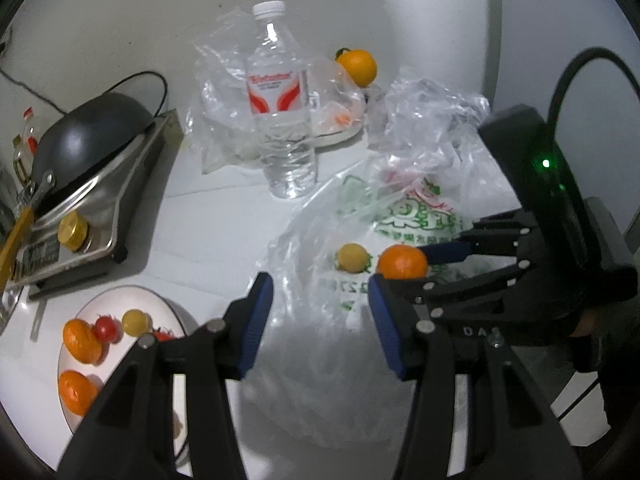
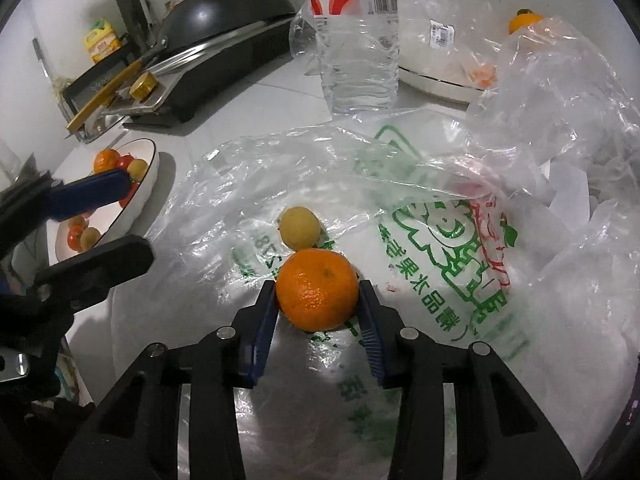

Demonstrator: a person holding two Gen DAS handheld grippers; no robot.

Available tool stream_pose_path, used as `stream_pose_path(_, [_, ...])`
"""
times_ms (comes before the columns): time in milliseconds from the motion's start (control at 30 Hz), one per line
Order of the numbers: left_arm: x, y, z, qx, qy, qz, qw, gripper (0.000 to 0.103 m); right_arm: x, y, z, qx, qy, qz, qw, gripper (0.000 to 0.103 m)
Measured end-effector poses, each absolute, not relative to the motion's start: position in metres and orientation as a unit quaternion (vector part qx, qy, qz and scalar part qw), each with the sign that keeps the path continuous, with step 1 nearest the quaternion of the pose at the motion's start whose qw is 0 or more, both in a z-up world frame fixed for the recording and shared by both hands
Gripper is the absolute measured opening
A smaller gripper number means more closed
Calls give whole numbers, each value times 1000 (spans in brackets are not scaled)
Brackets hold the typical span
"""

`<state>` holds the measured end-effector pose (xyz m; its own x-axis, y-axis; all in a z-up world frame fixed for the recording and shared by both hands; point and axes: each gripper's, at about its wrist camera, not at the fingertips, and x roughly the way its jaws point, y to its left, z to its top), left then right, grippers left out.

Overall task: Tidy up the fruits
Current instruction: 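Grasp the orange with the right tool while the left tool grasps the yellow-green fruit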

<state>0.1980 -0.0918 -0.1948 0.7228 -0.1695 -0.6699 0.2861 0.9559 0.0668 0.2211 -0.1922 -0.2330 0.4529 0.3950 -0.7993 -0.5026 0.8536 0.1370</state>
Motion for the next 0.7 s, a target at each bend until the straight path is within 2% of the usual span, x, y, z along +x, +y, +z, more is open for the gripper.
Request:
stream_pose_path(367, [231, -133, -208, 129, 369, -158, 907, 49, 213, -244, -214, -22, 412, 238, 879, 41])
stream_pose_path(567, [252, -145, -225, 139, 396, -160, 894, 39, 216, -261, -215, -4, 408, 236, 882, 41])
stream_pose_path(700, [263, -149, -233, 146, 408, -151, 889, 37, 216, -267, -216, 2, 407, 236, 883, 41])
